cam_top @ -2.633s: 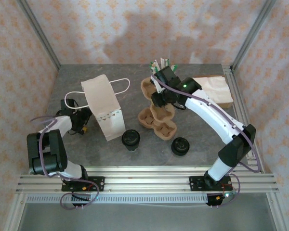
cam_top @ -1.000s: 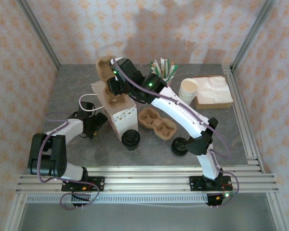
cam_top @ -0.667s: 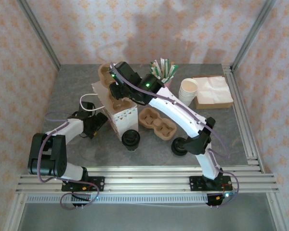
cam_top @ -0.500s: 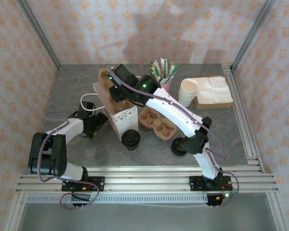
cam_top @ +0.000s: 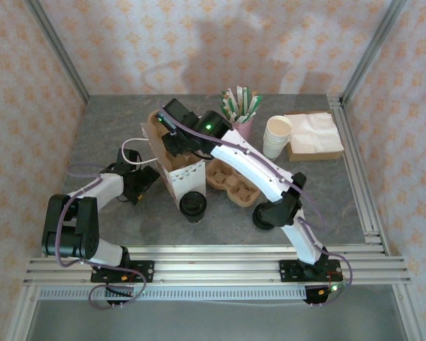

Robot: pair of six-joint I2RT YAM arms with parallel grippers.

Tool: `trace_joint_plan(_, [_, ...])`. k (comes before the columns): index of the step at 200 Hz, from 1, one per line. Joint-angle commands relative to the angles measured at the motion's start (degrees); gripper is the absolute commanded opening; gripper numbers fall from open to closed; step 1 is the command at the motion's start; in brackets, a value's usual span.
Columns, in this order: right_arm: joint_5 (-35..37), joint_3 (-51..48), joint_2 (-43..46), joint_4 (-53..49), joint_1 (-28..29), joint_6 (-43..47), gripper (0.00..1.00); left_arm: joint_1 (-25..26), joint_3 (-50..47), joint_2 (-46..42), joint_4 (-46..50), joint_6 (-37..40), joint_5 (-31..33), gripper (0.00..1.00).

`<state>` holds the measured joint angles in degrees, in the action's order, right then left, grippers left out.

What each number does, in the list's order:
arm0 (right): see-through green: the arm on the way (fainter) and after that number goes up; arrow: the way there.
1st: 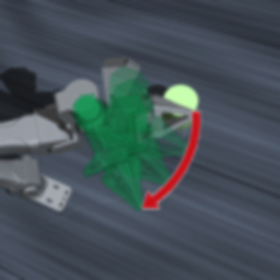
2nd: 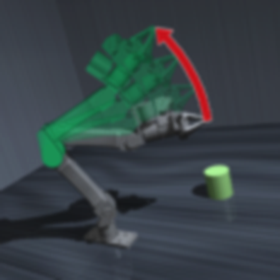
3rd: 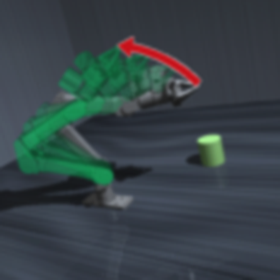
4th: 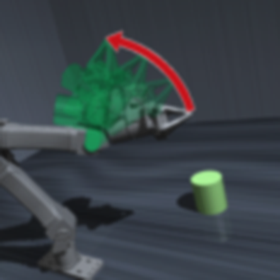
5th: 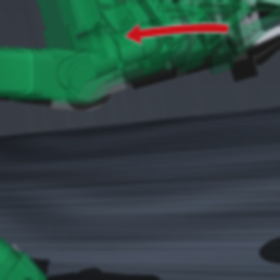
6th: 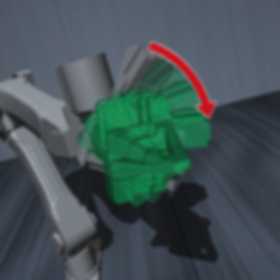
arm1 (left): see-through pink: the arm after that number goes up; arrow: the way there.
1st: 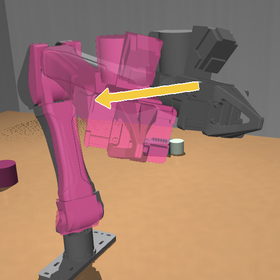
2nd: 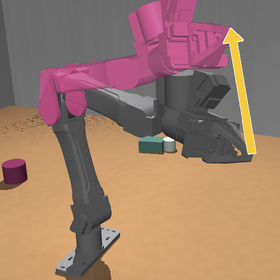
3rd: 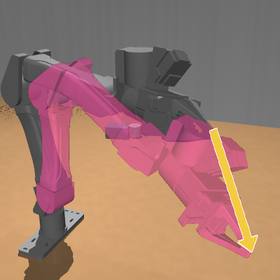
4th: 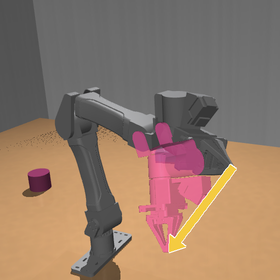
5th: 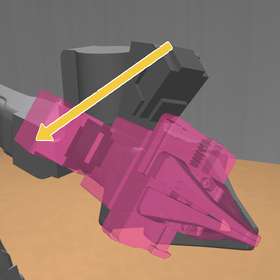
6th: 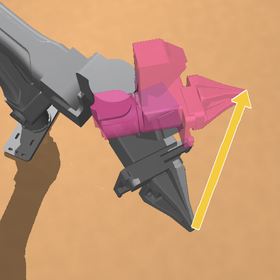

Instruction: Pack the takeout coffee

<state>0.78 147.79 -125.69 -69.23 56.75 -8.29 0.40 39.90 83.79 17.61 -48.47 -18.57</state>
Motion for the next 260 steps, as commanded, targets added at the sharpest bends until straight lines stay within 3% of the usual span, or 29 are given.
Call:
trace_joint_plan(1, [-0.1, 2.1, -0.9, -3.4, 0.4, 0.7, 0.27, 3.1, 0.2, 3.7, -5.0, -0.1, -8.8, 0.90])
trace_joint_plan(260, [-5.0, 5.7, -8.6, -8.8, -1.7, 1.2, 0.26, 3.2, 2.4, 4.6, -2.5, 1.9, -6.2, 0.90])
